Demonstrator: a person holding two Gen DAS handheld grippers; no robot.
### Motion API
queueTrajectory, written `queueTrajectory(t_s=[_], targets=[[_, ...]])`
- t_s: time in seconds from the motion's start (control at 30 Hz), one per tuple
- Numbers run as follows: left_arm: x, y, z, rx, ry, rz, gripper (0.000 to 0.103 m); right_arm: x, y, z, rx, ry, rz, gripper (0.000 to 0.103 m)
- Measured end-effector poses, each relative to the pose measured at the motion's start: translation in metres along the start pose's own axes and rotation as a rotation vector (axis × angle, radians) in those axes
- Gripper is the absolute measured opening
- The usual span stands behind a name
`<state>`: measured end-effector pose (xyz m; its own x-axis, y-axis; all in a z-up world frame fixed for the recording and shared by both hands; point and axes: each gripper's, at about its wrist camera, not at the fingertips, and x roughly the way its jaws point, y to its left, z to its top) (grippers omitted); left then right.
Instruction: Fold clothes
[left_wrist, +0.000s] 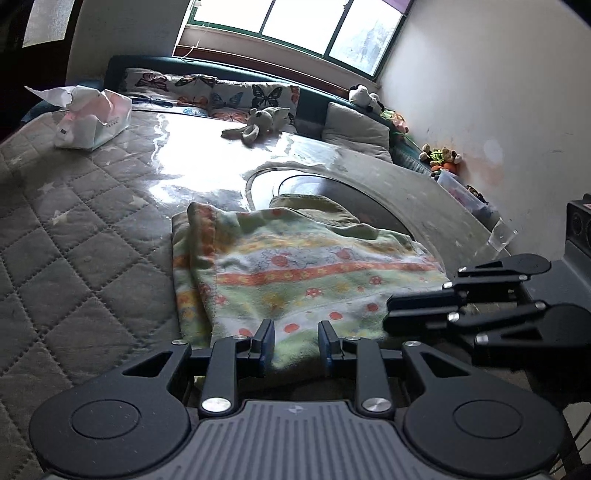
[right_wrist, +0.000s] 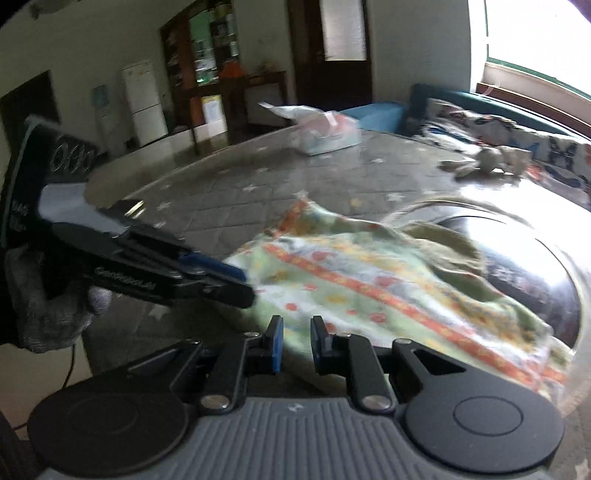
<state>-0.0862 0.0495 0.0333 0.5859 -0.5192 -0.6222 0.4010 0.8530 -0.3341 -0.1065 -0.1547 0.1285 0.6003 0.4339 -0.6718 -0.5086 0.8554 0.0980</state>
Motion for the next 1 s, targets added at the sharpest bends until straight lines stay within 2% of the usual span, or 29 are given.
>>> queueTrajectory(t_s=[0.23, 0.47, 0.57, 0.67, 0.8, 1.0], targets=[[0.001, -0.005, 0.003, 0.013, -0.004, -0.009, 0.029, -0.005, -0.015, -0.018, 0.043, 0.055, -0.021, 0.017], [-0.001, -0.016, 0.012, 0.032, -0.028, -0.029, 0.03, -0.021, -0.029, -0.02, 0.104, -0.005, -0.063, 0.017], [0.004, -0.026, 0.015, 0.044, -0.031, -0.057, 0.031, -0.02, -0.035, -0.026, 0.125, 0.02, -0.071, 0.017], [0.017, -0.037, 0.017, 0.054, -0.014, -0.084, 0.031, -0.021, -0.038, -0.032, 0.136, 0.038, -0.081, 0.017], [0.031, -0.05, 0.02, 0.074, -0.003, -0.12, 0.031, -0.035, -0.045, -0.034, 0.159, 0.004, -0.108, 0.017], [0.047, -0.057, 0.015, 0.092, 0.042, -0.135, 0.032, -0.04, -0.066, -0.048, 0.225, 0.034, -0.179, 0.018]])
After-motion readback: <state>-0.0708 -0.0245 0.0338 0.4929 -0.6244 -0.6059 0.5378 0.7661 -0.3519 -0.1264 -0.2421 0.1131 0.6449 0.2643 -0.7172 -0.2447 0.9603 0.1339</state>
